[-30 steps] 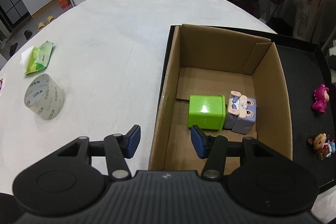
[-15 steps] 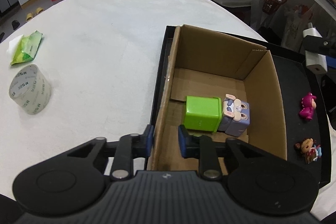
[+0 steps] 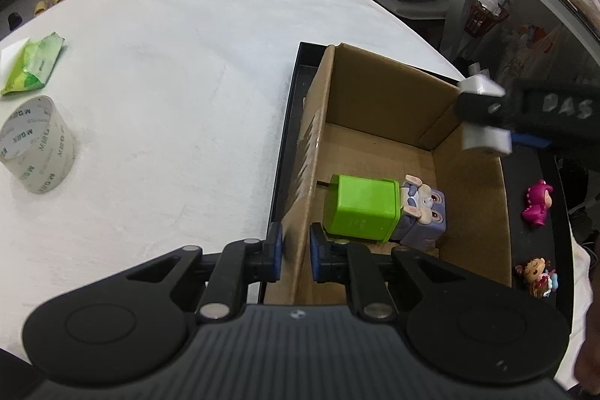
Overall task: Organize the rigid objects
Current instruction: 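Carry the white charger with the right gripper over the box, then drop the white charger into the box by opening the right gripper, then move the right gripper to the brown-haired doll figurine and grasp it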
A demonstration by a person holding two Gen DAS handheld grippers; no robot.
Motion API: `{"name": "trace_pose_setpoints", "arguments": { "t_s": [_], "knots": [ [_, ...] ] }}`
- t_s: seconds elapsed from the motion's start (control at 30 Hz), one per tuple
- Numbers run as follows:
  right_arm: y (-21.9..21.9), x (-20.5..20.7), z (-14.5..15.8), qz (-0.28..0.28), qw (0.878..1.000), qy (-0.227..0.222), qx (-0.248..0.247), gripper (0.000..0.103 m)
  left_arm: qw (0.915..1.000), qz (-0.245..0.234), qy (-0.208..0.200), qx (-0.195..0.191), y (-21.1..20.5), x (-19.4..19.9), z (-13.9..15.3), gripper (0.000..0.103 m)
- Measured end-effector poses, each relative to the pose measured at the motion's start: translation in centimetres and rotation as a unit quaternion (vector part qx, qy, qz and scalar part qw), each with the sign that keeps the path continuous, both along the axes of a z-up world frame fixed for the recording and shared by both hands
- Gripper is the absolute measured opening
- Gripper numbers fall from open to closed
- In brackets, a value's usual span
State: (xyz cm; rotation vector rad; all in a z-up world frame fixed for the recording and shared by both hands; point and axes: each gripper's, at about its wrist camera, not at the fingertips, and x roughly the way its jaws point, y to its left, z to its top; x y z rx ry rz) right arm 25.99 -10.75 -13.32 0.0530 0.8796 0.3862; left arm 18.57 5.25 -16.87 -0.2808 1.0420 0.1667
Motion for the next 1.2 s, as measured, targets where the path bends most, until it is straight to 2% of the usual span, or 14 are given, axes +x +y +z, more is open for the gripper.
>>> {"name": "trace_pose_setpoints", "arguments": {
  "t_s": [0.3,0.4,0.53,0.83,1.07,1.2],
  "knots": [
    [2.5,0.3,-1.7,0.032,0.999,0.039,-0.008,0.039,0.9995,0.001,0.006,-0.03,1.3,0.2,-0.7,0.014],
    [2.4,0.4,-1.7,0.028,0.999,0.04,-0.006,0.043,0.9993,0.0,0.008,-0.036,1.5,0.3,-0.8,0.014],
    [1.9,0.5,-1.5,0.019,0.999,0.039,-0.004,0.043,0.9992,-0.002,0.012,-0.038,1.6,0.6,-0.8,0.015],
    [0.6,-0.3,-0.9,-0.003,1.0,0.029,-0.01,0.053,0.9996,-0.005,0.018,-0.019,1.0,1.0,-0.5,0.018],
    [-1.8,-1.4,0.2,-0.032,0.999,0.015,0.0,0.054,0.9997,-0.005,0.024,0.002,0.4,1.0,-0.1,0.018],
    [-3.4,-2.1,0.6,-0.057,0.998,0.005,-0.005,0.061,0.9995,-0.006,0.028,0.015,-0.2,0.8,0.4,0.019]
  ]
}}
